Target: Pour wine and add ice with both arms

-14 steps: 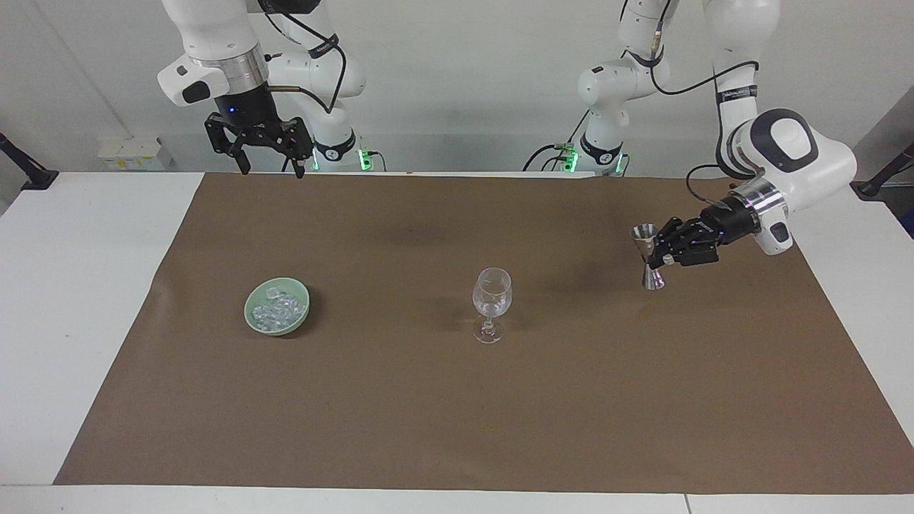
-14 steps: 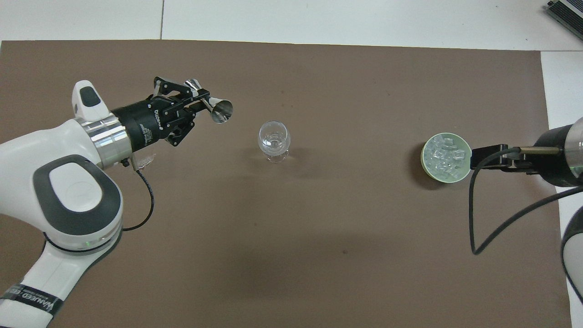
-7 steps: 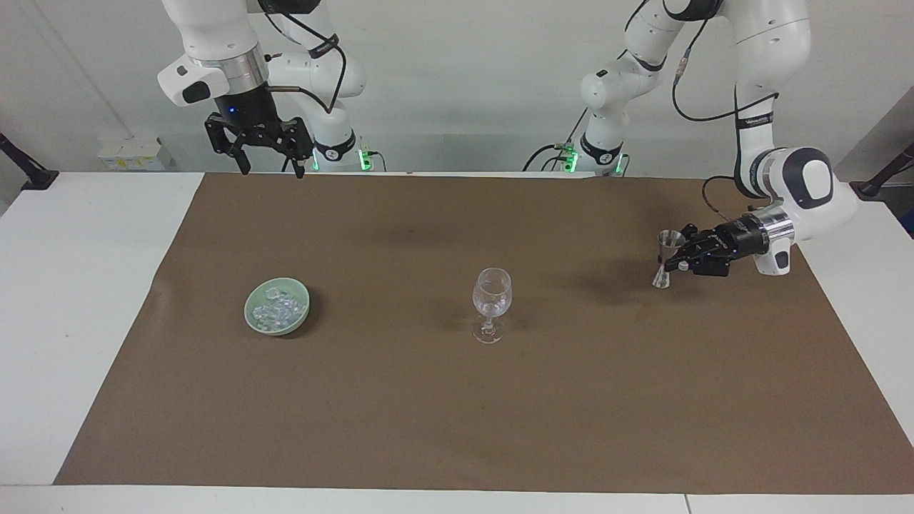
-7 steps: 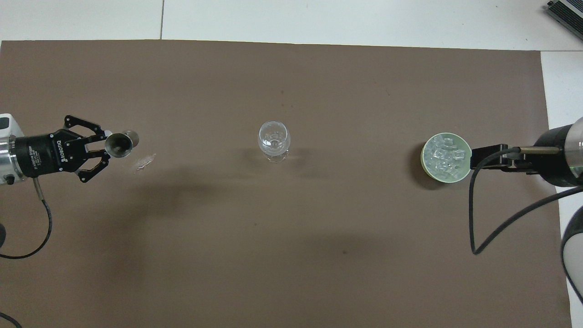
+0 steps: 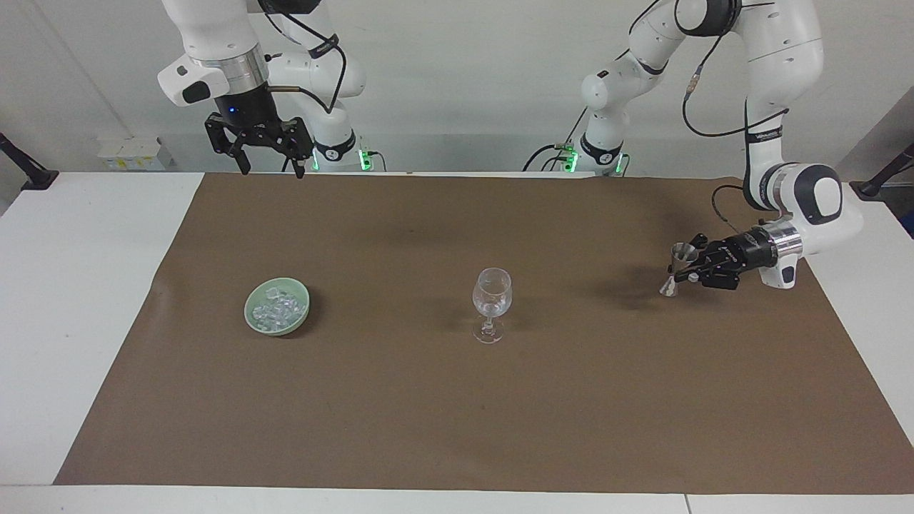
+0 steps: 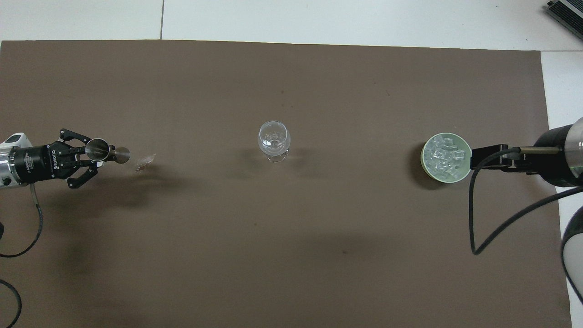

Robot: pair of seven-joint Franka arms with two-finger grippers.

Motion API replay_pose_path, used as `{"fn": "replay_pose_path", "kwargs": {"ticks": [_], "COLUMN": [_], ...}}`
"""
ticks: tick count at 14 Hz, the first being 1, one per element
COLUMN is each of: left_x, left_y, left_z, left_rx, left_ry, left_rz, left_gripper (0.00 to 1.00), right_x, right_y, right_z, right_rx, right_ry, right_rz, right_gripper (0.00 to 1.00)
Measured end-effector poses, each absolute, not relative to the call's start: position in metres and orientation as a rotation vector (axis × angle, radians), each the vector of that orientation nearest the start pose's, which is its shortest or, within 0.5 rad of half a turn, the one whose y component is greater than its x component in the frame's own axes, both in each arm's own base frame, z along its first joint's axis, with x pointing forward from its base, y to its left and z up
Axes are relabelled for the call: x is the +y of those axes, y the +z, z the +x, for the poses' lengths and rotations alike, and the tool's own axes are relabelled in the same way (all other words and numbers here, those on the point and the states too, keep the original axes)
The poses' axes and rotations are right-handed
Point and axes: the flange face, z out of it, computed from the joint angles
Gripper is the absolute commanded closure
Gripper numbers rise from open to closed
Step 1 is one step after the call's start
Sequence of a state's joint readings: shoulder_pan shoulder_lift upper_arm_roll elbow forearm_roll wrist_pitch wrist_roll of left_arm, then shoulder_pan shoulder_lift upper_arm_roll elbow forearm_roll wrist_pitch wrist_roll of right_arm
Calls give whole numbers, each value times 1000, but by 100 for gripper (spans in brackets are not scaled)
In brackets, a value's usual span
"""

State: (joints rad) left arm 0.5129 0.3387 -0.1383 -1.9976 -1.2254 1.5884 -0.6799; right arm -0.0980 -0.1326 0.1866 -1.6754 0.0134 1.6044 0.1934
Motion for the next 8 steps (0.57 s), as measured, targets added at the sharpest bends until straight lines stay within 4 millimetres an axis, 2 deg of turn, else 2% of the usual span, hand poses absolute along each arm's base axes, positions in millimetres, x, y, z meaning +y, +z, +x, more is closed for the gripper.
{"fn": "replay_pose_path", "kwargs": {"ticks": [8], "left_x": [154], "left_y": [272], "left_z": [551], "left_rx": [1417], "left_ry": [-954], "left_rz": [1245], "left_gripper": [100], "right_x": [54], "right_y": [648], "right_z": [514], "right_rx": [166], "right_ry": [-95], "right_rz": [-3138], "right_gripper": [0]}}
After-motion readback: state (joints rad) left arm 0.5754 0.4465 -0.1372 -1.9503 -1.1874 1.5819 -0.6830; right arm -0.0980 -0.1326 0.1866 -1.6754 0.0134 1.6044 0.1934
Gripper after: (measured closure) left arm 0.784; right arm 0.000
